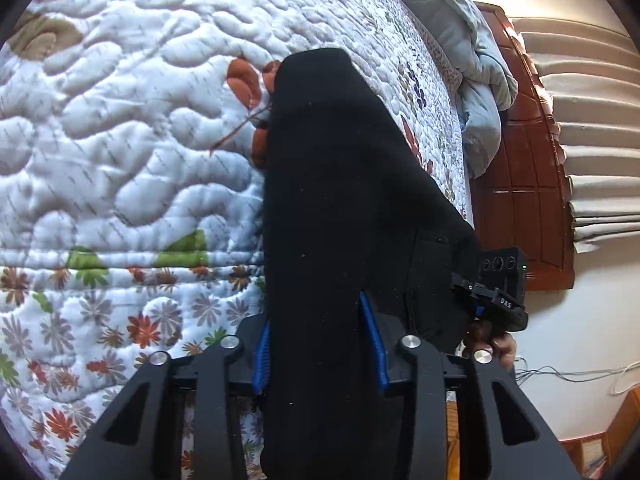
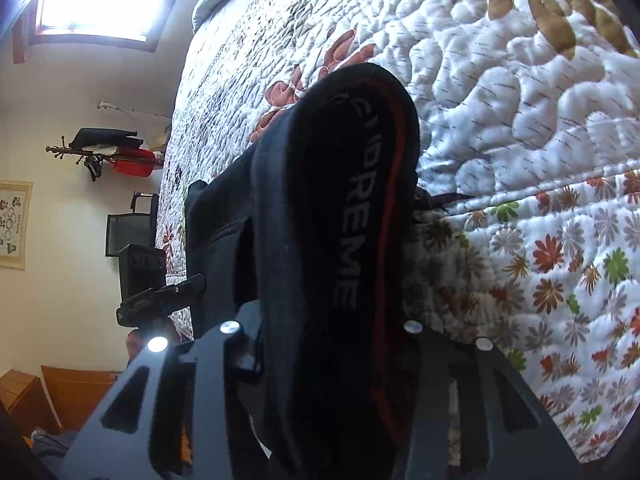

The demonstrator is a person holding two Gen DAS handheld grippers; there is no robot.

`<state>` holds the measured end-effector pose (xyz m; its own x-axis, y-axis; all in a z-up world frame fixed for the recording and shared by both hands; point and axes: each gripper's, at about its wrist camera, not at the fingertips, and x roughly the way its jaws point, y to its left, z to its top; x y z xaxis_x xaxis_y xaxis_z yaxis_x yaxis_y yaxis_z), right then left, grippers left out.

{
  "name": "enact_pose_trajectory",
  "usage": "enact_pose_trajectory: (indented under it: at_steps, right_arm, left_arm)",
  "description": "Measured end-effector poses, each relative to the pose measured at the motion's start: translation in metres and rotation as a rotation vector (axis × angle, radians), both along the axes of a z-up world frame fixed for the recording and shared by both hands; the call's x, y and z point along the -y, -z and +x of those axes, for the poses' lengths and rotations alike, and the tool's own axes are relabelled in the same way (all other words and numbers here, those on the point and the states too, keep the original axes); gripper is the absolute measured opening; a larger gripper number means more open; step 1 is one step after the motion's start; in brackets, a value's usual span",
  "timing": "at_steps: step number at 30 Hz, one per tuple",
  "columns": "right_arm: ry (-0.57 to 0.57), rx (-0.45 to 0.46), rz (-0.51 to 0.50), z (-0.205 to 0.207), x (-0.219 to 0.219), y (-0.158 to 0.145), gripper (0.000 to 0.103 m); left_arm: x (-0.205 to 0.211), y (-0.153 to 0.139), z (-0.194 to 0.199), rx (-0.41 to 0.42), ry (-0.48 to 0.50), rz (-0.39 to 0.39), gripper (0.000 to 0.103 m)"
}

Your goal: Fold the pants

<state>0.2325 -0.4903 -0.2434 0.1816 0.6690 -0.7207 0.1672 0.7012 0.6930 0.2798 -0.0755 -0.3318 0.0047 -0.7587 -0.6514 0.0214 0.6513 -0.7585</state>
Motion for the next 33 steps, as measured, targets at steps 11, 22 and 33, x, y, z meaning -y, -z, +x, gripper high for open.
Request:
enact_pose_trajectory:
  at_steps: [11,22,33]
  right_arm:
    - [-0.03,0.09,-0.078,-0.002,-0.038,-0.047,0.03]
    - [-0.148,0.183,-0.079,0.078,-0.13,-0.078,0.03]
    - [-0.242,0.21,-0.06,0.197,-0.255,-0.057,0.03]
  left_arm:
    - [-0.003,-0.038,0.0,0.104,0.002,-0.002,0.028]
    - [-0.092,-0.09,0.038,0.221,-0.099,0.028,0.028]
    - [-0.217,-0.096,0.12,0.231,-0.231,0.131,0.028]
